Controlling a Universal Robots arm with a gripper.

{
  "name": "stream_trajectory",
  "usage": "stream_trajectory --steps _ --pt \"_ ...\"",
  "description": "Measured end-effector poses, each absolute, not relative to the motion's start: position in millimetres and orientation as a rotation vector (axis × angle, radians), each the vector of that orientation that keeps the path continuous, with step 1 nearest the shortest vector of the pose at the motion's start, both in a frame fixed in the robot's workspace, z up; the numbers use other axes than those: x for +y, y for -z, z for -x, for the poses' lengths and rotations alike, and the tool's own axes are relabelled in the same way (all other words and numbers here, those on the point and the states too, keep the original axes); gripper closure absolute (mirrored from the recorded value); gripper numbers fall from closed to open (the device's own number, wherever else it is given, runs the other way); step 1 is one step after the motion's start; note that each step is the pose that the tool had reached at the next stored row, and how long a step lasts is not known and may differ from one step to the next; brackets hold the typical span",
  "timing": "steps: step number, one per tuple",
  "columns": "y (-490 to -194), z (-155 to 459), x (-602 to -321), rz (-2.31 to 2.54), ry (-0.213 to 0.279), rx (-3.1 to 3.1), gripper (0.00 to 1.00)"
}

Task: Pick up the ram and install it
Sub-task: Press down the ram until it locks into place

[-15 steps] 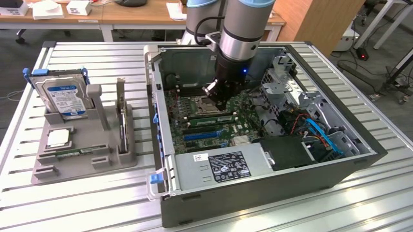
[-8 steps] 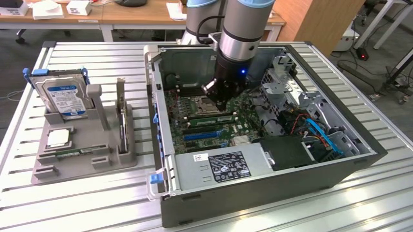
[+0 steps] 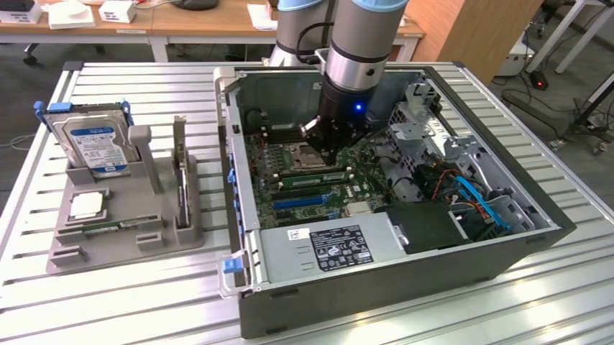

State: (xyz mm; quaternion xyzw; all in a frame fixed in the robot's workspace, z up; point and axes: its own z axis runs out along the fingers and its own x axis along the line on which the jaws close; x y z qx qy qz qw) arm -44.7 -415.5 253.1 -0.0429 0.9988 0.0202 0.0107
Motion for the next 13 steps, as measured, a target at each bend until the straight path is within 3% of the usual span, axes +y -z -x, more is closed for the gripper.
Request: stream_trajectory --steps 13 --pt "-252.7 45.3 -415.5 0.008 -0.062 3.118 0.91"
